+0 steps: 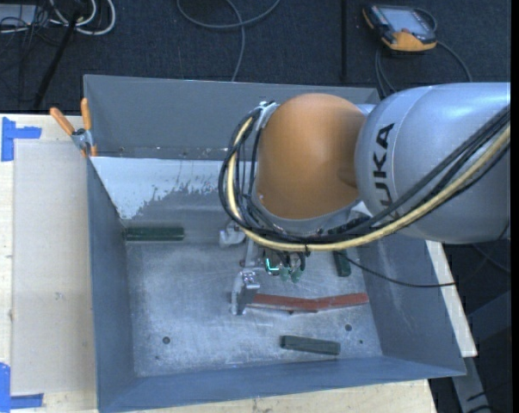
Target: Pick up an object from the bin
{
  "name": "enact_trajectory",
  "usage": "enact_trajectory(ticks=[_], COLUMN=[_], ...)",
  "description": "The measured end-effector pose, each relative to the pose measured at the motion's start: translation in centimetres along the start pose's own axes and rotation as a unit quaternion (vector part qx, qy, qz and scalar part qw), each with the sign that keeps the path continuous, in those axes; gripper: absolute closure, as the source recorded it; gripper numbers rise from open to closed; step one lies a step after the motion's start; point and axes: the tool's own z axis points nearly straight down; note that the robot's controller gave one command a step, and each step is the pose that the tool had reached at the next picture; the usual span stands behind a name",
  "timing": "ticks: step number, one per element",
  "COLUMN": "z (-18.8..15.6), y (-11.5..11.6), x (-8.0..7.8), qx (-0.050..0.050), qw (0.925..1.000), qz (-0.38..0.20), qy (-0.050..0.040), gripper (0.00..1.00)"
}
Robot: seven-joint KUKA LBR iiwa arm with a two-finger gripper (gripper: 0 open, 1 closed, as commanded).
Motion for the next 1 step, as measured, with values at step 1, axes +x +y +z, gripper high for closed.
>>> enact_trajectory(ticks=[1], z=[-0.39], y=[-0.08], x=[-0.17], qx=[-0.001], qw=[1.0000], qz=[0.002], qy=[-0.0036], gripper=[0.00])
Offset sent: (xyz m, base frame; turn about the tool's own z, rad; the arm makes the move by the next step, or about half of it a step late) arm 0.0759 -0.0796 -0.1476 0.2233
